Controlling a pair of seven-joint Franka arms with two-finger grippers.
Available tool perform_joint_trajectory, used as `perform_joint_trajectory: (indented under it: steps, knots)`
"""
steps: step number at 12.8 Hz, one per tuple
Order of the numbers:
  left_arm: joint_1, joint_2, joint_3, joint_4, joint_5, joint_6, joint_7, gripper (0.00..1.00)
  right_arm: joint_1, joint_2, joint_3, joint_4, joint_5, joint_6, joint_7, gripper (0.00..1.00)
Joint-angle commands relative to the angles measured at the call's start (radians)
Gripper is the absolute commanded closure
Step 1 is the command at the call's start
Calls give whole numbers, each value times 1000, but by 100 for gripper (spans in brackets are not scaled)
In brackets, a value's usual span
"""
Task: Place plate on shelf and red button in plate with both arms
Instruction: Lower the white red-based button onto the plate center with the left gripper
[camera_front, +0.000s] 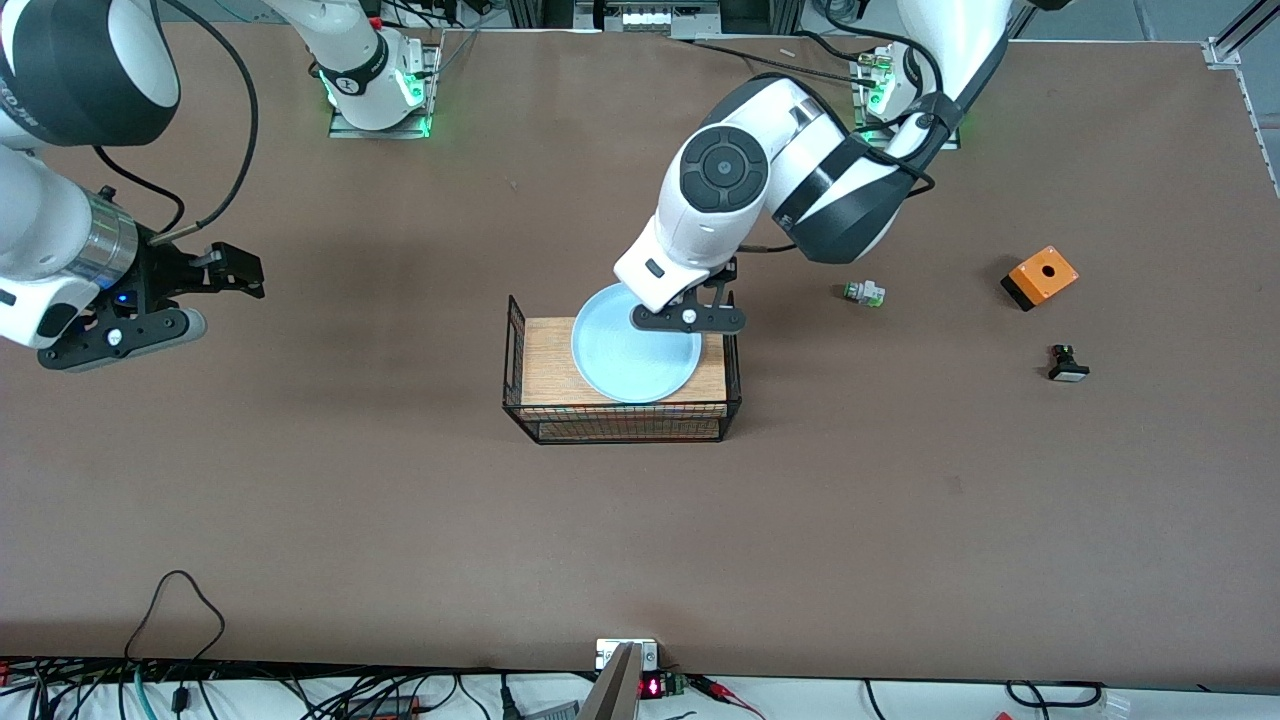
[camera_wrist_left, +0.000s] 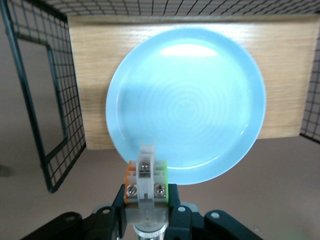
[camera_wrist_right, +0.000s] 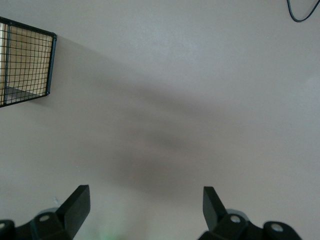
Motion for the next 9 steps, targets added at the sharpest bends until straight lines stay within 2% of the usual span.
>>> perform_joint_trajectory:
  steps: [1, 3, 5, 7, 9]
  knots:
    - [-30, 91, 17, 129, 24, 14, -8, 100, 0, -78, 3, -131, 16, 106, 11, 0]
    - [-44, 117, 28, 128, 25, 59, -8, 100, 18, -106, 1, -175, 15, 123, 149, 0]
    - [-94, 123, 86, 128, 24, 61, -2, 100, 39, -121, 1, -199, 13, 123, 283, 0]
    - [-136, 133, 121, 129, 22, 61, -3, 100, 37, -121, 1, -204, 12, 166, 275, 0]
    - [-137, 168, 126, 134, 24, 73, 4, 100, 27, -123, -2, -224, 13, 200, 273, 0]
